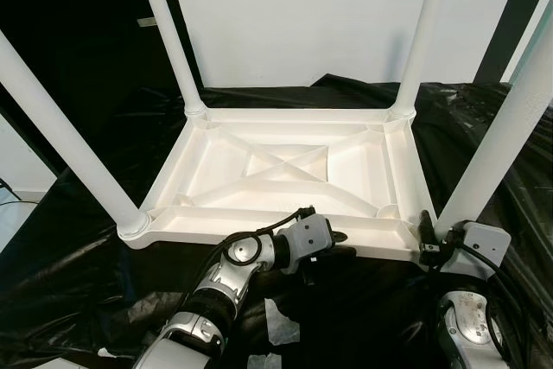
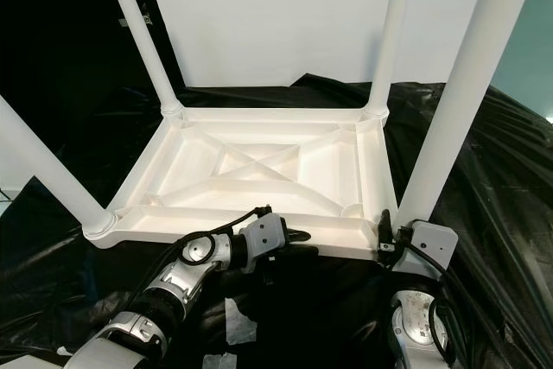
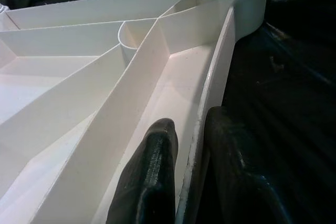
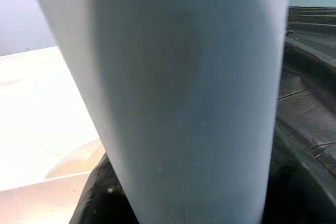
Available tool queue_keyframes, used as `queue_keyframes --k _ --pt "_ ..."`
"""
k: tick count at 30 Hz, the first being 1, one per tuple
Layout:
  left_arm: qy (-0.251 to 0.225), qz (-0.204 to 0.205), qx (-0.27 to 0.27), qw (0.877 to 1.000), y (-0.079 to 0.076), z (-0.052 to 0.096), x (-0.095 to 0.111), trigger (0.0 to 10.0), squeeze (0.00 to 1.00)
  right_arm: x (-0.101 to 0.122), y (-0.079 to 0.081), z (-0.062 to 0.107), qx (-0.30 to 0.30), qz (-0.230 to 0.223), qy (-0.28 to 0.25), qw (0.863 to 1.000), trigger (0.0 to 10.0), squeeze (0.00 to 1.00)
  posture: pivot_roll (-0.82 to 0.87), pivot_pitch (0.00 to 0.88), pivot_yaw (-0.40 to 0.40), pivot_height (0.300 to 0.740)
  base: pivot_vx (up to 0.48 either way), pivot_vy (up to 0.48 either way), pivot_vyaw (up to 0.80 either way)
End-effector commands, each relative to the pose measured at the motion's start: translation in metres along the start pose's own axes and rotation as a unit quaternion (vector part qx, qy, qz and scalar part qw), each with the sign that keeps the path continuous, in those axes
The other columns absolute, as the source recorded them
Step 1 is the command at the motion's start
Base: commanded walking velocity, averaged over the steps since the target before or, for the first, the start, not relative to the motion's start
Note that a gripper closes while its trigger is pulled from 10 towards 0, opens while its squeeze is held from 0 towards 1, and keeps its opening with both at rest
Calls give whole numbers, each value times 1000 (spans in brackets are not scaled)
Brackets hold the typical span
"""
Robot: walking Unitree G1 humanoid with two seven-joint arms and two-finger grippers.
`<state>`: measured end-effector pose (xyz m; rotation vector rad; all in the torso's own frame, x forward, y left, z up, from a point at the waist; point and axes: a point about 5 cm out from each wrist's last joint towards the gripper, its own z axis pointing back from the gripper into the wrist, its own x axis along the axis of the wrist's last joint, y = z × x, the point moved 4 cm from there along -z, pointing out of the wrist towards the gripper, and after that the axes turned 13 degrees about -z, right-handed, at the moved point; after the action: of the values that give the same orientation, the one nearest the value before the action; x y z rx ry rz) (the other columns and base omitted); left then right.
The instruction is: Building children table
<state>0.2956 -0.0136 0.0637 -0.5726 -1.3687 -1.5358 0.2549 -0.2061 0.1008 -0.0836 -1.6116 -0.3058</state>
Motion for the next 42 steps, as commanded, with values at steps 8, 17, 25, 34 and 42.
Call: queue_keyframes --k 8,17,25,34,42 --pt "70 53 19 996 -27 -3 -30 10000 0 -15 16 -3 74 17 46 996 10000 1000 -93 0 50 740 0 0 0" --pt "71 53 19 996 -27 -2 -31 10000 0 5 20 -4 207 68 37 975 10000 0 -94 0 53 740 0 0 0" --pt "73 50 17 996 -25 -2 -32 10000 0 7 5 -4 244 137 73 957 0 0 -108 0 58 740 0 0 0" --pt "69 50 16 996 -25 -5 -29 10000 0 -18 3 2 131 70 106 983 0 0 -114 0 58 740 0 0 0" --pt "70 51 16 996 -25 -4 -30 10000 0 -14 5 6 34 -53 39 997 0 0 -99 0 58 740 0 0 0"
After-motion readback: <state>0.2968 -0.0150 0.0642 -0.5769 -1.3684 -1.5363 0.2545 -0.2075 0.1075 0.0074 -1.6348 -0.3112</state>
